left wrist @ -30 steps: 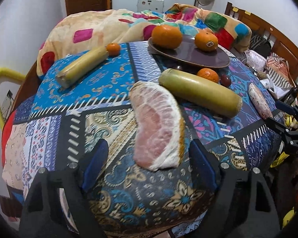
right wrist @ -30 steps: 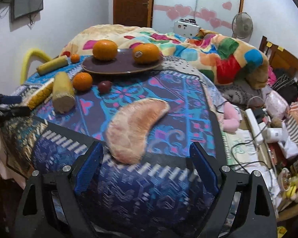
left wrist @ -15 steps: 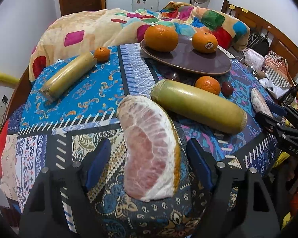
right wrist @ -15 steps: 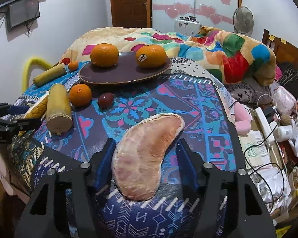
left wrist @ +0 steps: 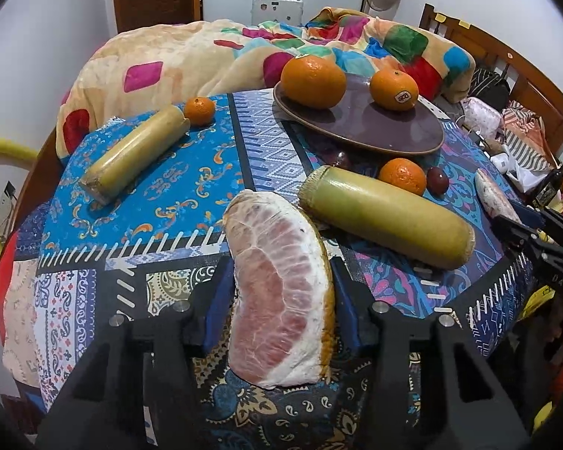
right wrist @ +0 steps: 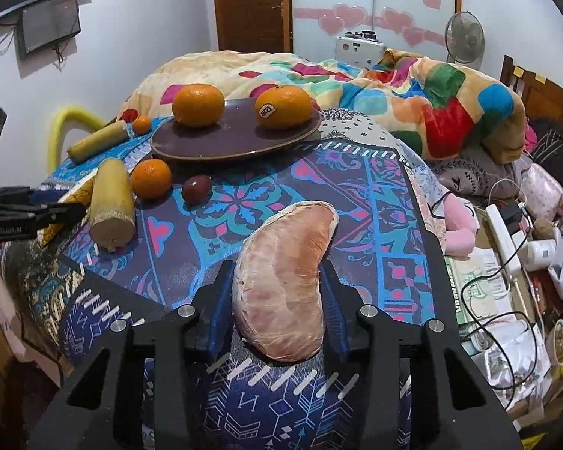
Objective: Organize fruits
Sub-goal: 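Move both grippers to pomelo segments and close around them, then carry pomelo segments to the plate and release them with both grippers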
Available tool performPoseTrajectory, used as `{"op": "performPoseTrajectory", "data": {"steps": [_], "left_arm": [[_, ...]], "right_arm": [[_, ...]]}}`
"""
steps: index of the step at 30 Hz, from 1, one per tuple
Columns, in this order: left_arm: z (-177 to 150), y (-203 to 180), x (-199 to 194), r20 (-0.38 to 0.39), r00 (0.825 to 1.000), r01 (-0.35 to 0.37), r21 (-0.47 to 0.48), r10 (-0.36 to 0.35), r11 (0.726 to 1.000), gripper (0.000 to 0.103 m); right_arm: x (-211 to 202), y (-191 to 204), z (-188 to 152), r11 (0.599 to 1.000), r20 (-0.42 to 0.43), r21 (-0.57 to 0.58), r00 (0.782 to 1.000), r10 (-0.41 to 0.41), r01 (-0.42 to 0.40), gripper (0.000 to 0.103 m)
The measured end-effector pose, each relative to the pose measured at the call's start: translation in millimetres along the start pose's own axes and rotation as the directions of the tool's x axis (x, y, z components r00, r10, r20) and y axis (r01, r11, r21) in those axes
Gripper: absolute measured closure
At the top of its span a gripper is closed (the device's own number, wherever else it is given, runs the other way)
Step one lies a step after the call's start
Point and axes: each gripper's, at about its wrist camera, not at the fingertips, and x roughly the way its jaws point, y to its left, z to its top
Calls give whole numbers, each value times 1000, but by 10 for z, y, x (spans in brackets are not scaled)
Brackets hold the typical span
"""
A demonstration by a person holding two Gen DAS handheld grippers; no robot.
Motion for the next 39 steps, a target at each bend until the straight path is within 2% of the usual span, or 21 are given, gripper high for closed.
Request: {"op": "performPoseTrajectory", "data": {"steps": [9, 18, 25, 33, 39], "left_arm": [[67, -10, -198, 67, 998, -7, -3, 7, 1000, 54], [364, -135, -419, 168, 986, -13, 24, 9, 1000, 54], [610, -223, -459, 214, 977, -11, 43, 2, 999, 54], [868, -245, -380, 240, 971, -4, 58, -10, 998, 54], [1002, -185, -322, 252, 968, -17, 58, 2, 998, 54]], "right_arm": [[-57, 7, 136, 1000, 42, 3, 999, 9, -9, 63], [-160, 38, 398, 1000, 120, -1, 993, 10, -10, 63], [-158, 74, 645, 1000, 167, -22, 986, 12, -9, 63], [31, 173, 938, 998, 194, -65, 981, 25, -12, 63], [326, 265, 1141, 994, 174, -104, 984, 31, -13, 63]]}}
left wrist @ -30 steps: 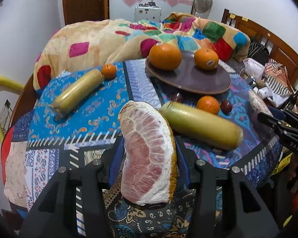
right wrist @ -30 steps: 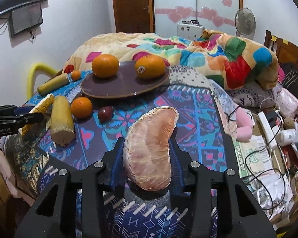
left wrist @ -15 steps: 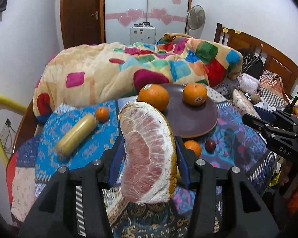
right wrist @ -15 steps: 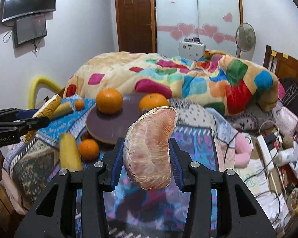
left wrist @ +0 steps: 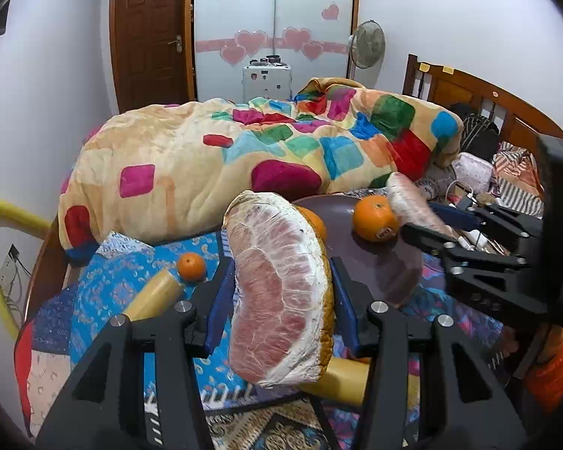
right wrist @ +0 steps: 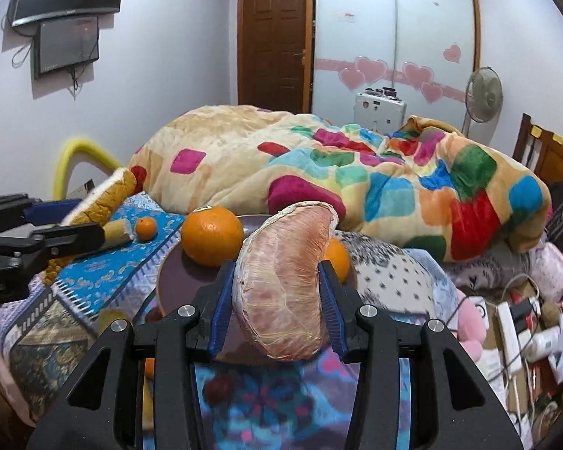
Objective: Organize fruits
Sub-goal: 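Carry pomelo segments to the plate and release them with both grippers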
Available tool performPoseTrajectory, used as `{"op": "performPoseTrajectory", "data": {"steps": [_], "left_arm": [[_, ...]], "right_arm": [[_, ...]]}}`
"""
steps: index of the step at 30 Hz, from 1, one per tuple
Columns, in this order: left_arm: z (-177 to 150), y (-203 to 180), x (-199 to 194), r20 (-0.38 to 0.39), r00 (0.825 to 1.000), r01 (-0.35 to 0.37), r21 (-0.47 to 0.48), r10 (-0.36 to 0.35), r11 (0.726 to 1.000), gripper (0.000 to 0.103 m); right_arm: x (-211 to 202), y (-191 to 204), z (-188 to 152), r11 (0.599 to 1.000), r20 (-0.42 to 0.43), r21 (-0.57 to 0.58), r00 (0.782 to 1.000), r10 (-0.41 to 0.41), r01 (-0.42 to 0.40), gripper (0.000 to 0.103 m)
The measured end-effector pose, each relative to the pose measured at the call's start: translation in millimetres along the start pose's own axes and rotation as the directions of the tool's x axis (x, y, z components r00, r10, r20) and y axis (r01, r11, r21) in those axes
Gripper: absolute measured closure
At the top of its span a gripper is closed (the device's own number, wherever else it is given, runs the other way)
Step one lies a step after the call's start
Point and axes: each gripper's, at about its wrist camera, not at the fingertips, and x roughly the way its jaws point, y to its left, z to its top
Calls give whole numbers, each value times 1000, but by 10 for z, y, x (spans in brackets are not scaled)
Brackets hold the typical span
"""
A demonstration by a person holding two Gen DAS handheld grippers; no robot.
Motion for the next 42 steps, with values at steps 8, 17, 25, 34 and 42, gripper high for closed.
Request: {"op": "performPoseTrajectory", "data": {"steps": [8, 17, 25, 34, 42], "left_arm": [[83, 32, 123, 1, 1000, -14, 9, 14, 1000, 54], [85, -91, 218, -17, 1000, 12, 16, -12, 1000, 54], [168, -364, 393, -33, 998, 45, 33, -44, 998, 54], [327, -649, 741, -80, 996, 32, 47, -29, 998, 53], [273, -548, 687, -78, 997, 27, 24, -25, 999, 45]], "right_arm": [[450, 89, 97, 997, -98, -35, 993, 59, -62, 62], [270, 66, 86, 998, -72, -56, 997, 17, -21, 48], [-43, -253, 1, 1000, -40, -3, 999, -11, 11, 48], [-145, -486, -71, 999, -22, 24, 999, -31, 31, 48], [-204, -515, -131, 999, -14, 32, 1000, -11, 12, 48]]}}
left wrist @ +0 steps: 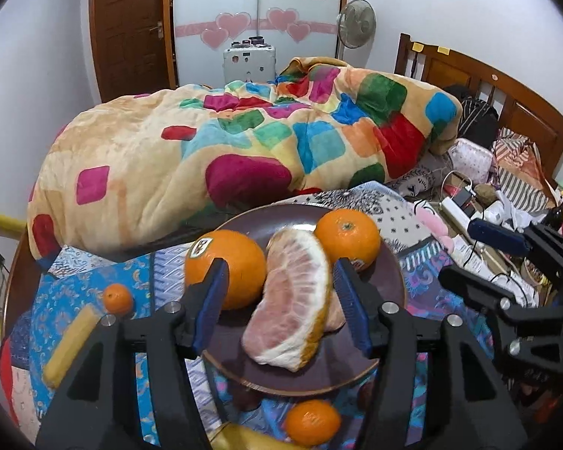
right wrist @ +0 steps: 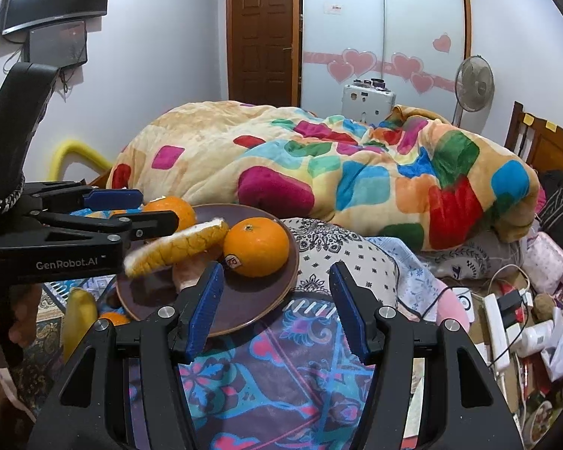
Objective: Organize fruits
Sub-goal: 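Carry pomelo segments to the plate and release them with both grippers, then grasp a yellow cylindrical fruit with the left gripper while the right grasps another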
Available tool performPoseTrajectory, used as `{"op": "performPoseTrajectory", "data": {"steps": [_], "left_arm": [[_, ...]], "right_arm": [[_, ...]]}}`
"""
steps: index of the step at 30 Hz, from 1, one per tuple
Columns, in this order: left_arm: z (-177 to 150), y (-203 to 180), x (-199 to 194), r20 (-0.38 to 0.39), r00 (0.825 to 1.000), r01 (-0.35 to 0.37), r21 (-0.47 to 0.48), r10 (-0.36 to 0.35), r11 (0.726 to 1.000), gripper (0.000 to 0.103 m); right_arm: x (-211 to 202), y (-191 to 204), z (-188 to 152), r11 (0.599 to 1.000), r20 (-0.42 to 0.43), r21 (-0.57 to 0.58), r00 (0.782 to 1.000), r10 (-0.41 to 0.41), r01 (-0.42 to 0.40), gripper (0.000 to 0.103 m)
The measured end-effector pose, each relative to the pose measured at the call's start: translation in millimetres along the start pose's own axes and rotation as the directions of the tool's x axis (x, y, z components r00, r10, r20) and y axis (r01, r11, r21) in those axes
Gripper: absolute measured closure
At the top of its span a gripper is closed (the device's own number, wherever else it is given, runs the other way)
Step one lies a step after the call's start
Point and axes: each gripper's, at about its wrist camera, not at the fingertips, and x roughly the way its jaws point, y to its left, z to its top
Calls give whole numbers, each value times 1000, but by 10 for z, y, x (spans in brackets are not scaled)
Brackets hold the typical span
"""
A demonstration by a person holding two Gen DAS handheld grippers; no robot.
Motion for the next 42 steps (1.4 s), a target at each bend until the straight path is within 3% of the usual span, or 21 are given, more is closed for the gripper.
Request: {"op": "performPoseTrajectory", "data": {"steps": [5, 7, 9, 13, 22, 29, 31, 34, 42], "left_arm": [[-163, 254, -191, -1, 999, -42, 4, 42, 999, 44], [-241, 428, -281, -1, 997, -77, -5, 77, 997, 36], [-308, 615, -346, -6, 994, -109, -21, 109, 994, 36], [-452, 1086, -366, -56, 984, -172, -75, 168, 982, 36], [-784, 1737, -142, -169, 967, -212, -129, 189, 969, 36], [-872, 1807, -20, -191, 965, -202, -103, 180, 974, 41], [-877, 1813, -27, -194, 964, -204, -104, 182, 973, 54], [-889, 1824, -62, -204, 968, -172, -120, 145, 978, 65], [-1073, 1596, -292, -215, 965, -171, -71, 153, 983, 69]], "right_arm": [[5, 48, -31, 1000, -4, 0, 1000, 8, -8, 48], [12, 69, -48, 1000, -6, 5, 1000, 17, -17, 47], [32, 93, -63, 1000, -11, 6, 1000, 23, -23, 46], [90, 139, -83, 1000, -25, 2, 999, 22, -22, 46], [197, 232, -117, 1000, -60, -19, 998, 16, -17, 46], [163, 313, -128, 999, -63, -39, 998, 23, -25, 46], [141, 356, -140, 998, -59, -46, 998, 29, -32, 46], [107, 422, -169, 997, -55, -52, 997, 47, -50, 46], [22, 651, -258, 991, -63, -48, 990, 122, -126, 46]]}}
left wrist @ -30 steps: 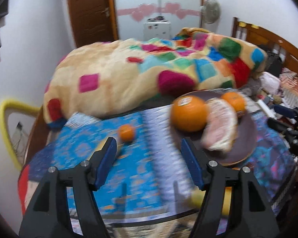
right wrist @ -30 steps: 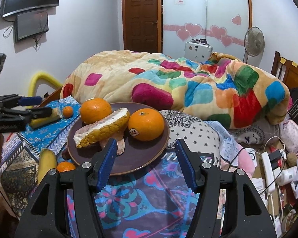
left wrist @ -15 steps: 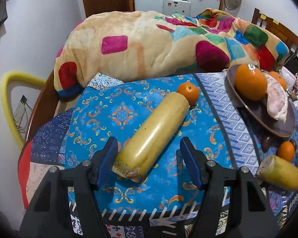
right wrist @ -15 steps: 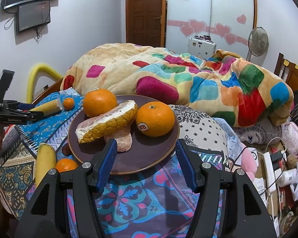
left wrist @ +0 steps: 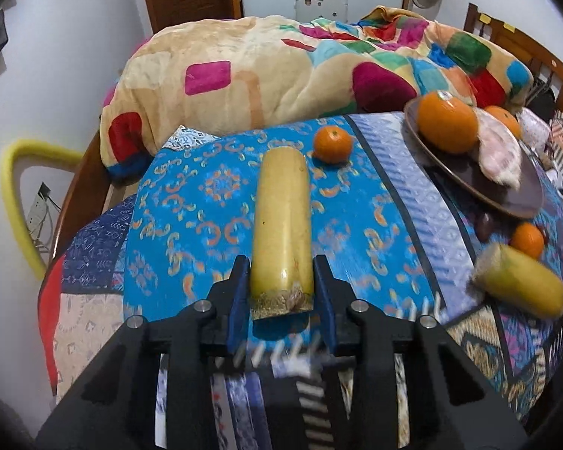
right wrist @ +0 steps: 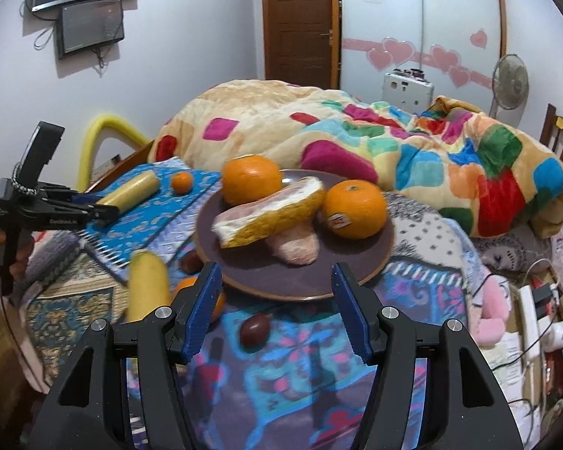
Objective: Organize fruits
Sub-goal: 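Grasp a yellow cylindrical fruit with the left gripper while the right grasps another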
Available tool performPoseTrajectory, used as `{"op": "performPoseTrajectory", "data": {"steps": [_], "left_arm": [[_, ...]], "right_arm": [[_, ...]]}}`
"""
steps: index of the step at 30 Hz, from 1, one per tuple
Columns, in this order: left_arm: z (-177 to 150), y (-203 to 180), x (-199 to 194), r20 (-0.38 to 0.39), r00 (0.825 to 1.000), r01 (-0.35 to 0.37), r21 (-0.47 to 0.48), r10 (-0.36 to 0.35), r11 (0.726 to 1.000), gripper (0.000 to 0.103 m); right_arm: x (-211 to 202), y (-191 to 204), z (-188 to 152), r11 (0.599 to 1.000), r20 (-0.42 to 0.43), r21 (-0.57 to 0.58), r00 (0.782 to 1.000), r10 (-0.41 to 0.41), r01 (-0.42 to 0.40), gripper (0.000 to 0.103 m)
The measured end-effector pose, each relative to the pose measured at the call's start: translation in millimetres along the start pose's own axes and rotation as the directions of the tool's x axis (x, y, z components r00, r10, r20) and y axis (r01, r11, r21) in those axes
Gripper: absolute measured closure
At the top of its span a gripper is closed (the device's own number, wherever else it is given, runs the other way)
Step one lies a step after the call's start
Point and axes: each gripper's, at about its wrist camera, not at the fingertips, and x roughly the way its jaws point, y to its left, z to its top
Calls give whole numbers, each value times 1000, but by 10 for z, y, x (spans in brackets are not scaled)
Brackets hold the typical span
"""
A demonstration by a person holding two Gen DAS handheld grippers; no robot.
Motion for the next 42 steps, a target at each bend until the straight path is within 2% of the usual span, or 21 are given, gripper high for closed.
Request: {"op": "performPoseTrajectory", "data": {"steps": [9, 15, 17, 19, 20, 34, 42], "left_arm": [[-455, -219, -358, 14, 999, 33, 21, -33, 999, 69], [-673, -302, -533, 27, 997, 71, -3, -71, 997, 69], [-711, -319, -564, 32, 997, 77, -5, -77, 997, 69], [-748, -342, -588, 37, 996, 79, -2, -79, 997, 69], [-761, -351, -598, 37, 996, 81, -2, -81, 997, 69], [-937, -500, -765, 43, 994, 97, 6, -97, 995, 69], [-924, -563, -804, 4, 994, 109, 37, -109, 993, 69]], "right_arm": [[-39, 297, -169, 996, -26, 12, 996, 89, -88, 46], [30, 469, -278, 992, -68, -2, 990, 125, -125, 46], [78, 508, -289, 993, -78, -3, 990, 121, -122, 49], [131, 524, -292, 992, -92, -3, 988, 125, -126, 61], [171, 525, -293, 990, -103, 4, 984, 143, -144, 62], [-168, 546, -534, 993, -110, 1, 987, 117, -118, 67], [-367, 573, -628, 994, -146, -48, 985, 92, -100, 67]]}}
